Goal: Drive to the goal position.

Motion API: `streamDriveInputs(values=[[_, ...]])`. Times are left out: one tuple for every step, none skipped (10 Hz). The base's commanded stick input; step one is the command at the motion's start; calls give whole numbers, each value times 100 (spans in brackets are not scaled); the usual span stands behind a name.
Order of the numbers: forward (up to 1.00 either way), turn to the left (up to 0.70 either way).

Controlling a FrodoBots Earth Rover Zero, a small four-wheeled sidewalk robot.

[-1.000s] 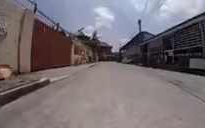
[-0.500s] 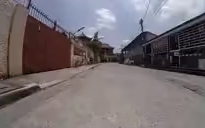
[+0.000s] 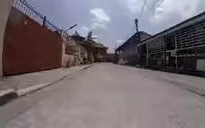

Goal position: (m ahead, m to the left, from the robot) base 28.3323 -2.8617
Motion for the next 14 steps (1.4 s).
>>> streamDriveInputs(values=[[90,0],[90,0],[90,0],[90,0],[90,0],[90,0],[90,0],[90,0],[90,0],[90,0],[90,0],[90,0],[90,-14],[90,-26]])
